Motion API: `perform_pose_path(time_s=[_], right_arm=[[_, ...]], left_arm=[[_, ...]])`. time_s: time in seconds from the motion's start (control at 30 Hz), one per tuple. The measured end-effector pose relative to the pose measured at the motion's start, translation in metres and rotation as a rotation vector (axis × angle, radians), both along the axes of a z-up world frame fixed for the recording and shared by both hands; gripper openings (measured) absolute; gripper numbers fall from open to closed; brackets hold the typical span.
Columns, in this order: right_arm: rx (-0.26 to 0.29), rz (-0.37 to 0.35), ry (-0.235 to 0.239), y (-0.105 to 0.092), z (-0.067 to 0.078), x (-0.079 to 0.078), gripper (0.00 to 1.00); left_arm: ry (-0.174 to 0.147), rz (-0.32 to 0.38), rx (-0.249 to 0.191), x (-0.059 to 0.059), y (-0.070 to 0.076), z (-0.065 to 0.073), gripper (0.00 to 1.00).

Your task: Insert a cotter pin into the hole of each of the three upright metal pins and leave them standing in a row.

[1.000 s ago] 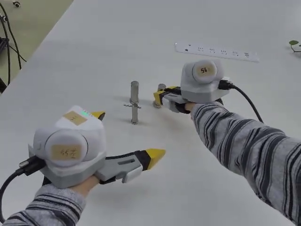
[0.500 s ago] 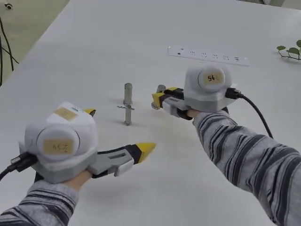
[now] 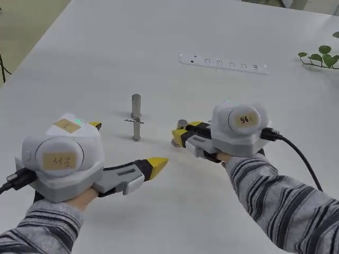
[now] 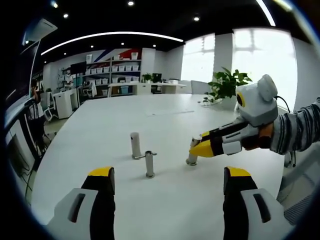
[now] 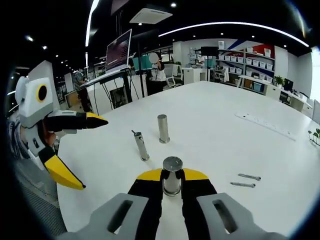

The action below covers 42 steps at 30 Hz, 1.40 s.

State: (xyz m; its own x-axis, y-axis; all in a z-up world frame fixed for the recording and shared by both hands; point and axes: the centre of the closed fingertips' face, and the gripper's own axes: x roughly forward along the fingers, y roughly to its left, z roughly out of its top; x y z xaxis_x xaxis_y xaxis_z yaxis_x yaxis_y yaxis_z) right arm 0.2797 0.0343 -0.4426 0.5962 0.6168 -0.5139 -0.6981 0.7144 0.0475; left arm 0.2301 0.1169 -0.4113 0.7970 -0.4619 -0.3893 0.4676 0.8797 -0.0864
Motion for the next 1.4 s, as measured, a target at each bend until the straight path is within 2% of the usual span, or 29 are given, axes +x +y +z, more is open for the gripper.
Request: perform_pose_path(time_s=[0.47,0.63,0.83,0.87,0.93,1.03,1.27,1.4], right_arm=[[-0.04,0.015,0.015,-0.011,-0.013,-0.016,0.08],[-0.049,0.019,0.005,-0.013,-0.014,-0.02,0.08],[-0.089,0.045,-0.023,-0.012,-0.015,-0.023,0.09],[-0.088,0.039,-0.021,-0.013,-0.015,-0.023,0.09],[-0.062,0.018,0.012,-0.013,-0.016,-0.022,0.09],[-0.057,0.016,0.015,-0.013,-0.016,-0.023,0.1],[-0.042,0.036,0.056,-0.016,-0.016,-0.035,0.22],[-0.049,0.06,0.065,-0.025,-0.014,-0.041,0.26]], left_arm=[[0.0,-0.004,0.002,0.001,-0.001,0.0,0.88],[0.0,-0.009,0.0,0.0,-0.002,0.0,0.88],[0.005,-0.015,-0.002,-0.001,-0.004,-0.001,0.88],[0.008,-0.017,-0.002,-0.001,-0.004,-0.002,0.88],[0.008,-0.019,-0.002,-0.001,-0.004,-0.002,0.88],[0.011,-0.021,-0.003,-0.001,-0.005,-0.002,0.88],[0.015,-0.022,-0.004,-0.001,-0.006,-0.004,0.88],[-0.005,-0.021,-0.032,0.0,-0.009,0.0,0.9]])
